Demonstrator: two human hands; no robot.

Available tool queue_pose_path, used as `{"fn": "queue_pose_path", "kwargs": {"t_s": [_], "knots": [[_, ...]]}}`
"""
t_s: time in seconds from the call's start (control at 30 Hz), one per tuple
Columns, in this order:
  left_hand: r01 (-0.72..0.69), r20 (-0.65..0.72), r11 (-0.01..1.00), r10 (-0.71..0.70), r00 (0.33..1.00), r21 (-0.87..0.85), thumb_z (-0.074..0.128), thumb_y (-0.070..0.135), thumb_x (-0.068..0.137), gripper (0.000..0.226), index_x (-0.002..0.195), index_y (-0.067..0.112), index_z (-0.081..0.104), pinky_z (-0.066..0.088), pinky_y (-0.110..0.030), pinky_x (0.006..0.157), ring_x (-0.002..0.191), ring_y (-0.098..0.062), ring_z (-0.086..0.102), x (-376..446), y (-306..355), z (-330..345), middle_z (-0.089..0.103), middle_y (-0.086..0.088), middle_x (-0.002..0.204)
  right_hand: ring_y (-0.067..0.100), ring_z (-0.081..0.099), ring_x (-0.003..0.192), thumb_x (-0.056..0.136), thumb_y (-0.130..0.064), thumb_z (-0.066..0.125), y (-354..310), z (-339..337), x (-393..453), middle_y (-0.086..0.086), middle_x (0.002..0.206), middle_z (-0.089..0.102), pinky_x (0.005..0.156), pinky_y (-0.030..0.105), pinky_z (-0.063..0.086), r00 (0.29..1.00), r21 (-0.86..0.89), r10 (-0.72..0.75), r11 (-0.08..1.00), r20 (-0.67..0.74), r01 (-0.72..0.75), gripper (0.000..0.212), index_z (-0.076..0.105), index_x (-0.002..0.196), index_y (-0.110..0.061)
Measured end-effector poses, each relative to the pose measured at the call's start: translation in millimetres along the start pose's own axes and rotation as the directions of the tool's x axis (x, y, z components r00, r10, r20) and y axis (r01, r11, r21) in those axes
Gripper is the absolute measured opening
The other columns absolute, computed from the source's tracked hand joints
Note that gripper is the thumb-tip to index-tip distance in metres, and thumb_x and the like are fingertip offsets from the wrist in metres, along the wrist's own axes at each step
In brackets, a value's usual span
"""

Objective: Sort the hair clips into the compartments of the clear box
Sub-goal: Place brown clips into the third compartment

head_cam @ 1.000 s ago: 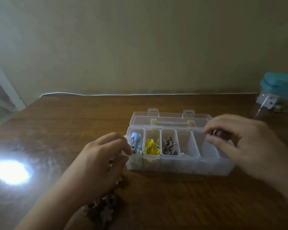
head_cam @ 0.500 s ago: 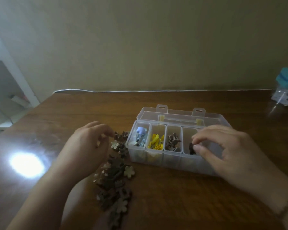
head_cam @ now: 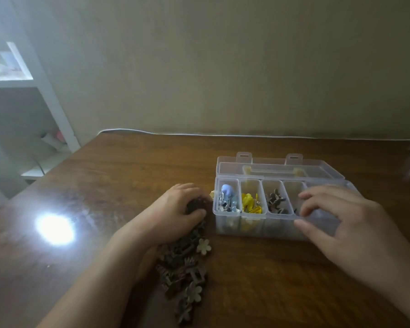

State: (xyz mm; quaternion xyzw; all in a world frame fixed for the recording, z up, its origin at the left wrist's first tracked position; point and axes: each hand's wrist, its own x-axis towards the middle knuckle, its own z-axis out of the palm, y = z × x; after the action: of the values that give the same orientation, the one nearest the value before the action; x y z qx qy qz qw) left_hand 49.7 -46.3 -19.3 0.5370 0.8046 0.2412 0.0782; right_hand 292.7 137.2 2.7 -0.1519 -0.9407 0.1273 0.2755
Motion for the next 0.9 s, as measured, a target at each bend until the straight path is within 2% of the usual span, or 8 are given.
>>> {"fn": "queue_pose_path", "kwargs": {"t_s": [0.1,0.23,0.4,0.47,0.53,0.6,0.73,0.9], "knots": [[-0.039,0.084,0.999,0.038,0.996,0.013,0.059,0.022,0.092,0.019,0.105,0.031,0.068,0.044,-0.025,0.095,0.108,0.000,0.051,-6,8,-3,0.059,0.020,0.108,0.013,0.054,0.116,0.083,-0.044,0.058,-4,1,-1,-0.009,0.111,0.063,0.099,0.032,0.040,0.990,-0.017,-0.089,0.996,-0.107,0.088,0.020,0.067,0.088,-0.027],[-0.060,0.227,0.998,0.058,0.972,0.000,0.057,0.023,0.095,0.022,0.111,0.035,0.067,0.032,-0.016,0.105,0.121,0.009,0.039,-24,15,-7,0.050,0.028,0.122,0.020,0.061,0.103,0.083,-0.024,0.065,-24,1,-8,-0.001,0.099,0.067,0.091,0.036,0.047,0.941,0.022,-0.212,0.974,-0.263,0.226,0.012,0.072,0.081,-0.014],[0.025,0.436,0.992,0.032,0.899,-0.126,0.053,0.024,0.099,0.032,0.128,0.038,0.057,0.029,-0.017,0.109,0.129,0.010,0.036,-37,21,-20,0.044,0.027,0.136,0.014,0.062,0.091,0.081,-0.035,0.068,-46,36,-21,-0.008,0.096,0.066,0.077,0.030,0.052,0.921,0.094,-0.387,0.916,-0.038,0.389,0.018,0.070,0.093,-0.021],[0.074,0.343,0.975,0.002,0.939,-0.208,0.054,0.014,0.098,0.032,0.121,0.035,0.062,0.044,-0.017,0.094,0.114,0.005,0.053,-33,18,-25,0.059,0.020,0.123,0.009,0.059,0.093,0.078,-0.042,0.070,-47,48,-24,-0.012,0.100,0.064,0.073,0.028,0.053,0.901,0.084,-0.424,0.905,0.092,0.417,0.024,0.069,0.097,-0.028],[0.108,0.078,0.973,-0.094,0.992,-0.203,0.052,0.005,0.093,0.032,0.106,0.030,0.067,0.046,-0.015,0.081,0.103,-0.002,0.060,-20,8,-24,0.064,0.013,0.111,0.005,0.058,0.094,0.078,-0.045,0.069,-47,48,-23,-0.016,0.100,0.062,0.074,0.025,0.053,0.897,0.112,-0.416,0.909,0.153,0.402,0.024,0.068,0.097,-0.031],[0.123,-0.092,0.988,-0.131,0.987,-0.089,0.051,0.002,0.088,0.036,0.107,0.028,0.066,0.043,-0.016,0.086,0.111,-0.010,0.058,-1,-1,-17,0.062,0.009,0.116,0.002,0.056,0.096,0.081,-0.046,0.067,-46,44,-21,-0.019,0.100,0.062,0.077,0.023,0.052,0.906,0.148,-0.396,0.915,0.152,0.375,0.023,0.067,0.099,-0.032],[-0.070,0.125,0.995,0.078,0.989,-0.068,0.051,0.011,0.091,0.052,0.141,0.028,0.048,0.028,-0.038,0.118,0.139,-0.010,0.038,27,-3,7,0.046,0.009,0.149,0.004,0.056,0.101,0.082,-0.044,0.068,-47,45,-21,-0.017,0.105,0.062,0.081,0.024,0.052,0.905,0.174,-0.392,0.915,0.167,0.364,0.025,0.067,0.103,-0.030],[-0.030,0.179,0.992,0.052,0.983,-0.123,0.044,0.041,0.095,0.025,0.115,0.043,0.058,0.035,-0.056,0.108,0.120,-0.007,0.054,32,-4,10,0.061,0.022,0.121,0.002,0.048,0.118,0.082,-0.050,0.063,-53,50,-24,-0.016,0.123,0.055,0.090,0.023,0.050,0.873,0.158,-0.421,0.906,0.248,0.392,0.041,0.058,0.120,-0.034]]}}
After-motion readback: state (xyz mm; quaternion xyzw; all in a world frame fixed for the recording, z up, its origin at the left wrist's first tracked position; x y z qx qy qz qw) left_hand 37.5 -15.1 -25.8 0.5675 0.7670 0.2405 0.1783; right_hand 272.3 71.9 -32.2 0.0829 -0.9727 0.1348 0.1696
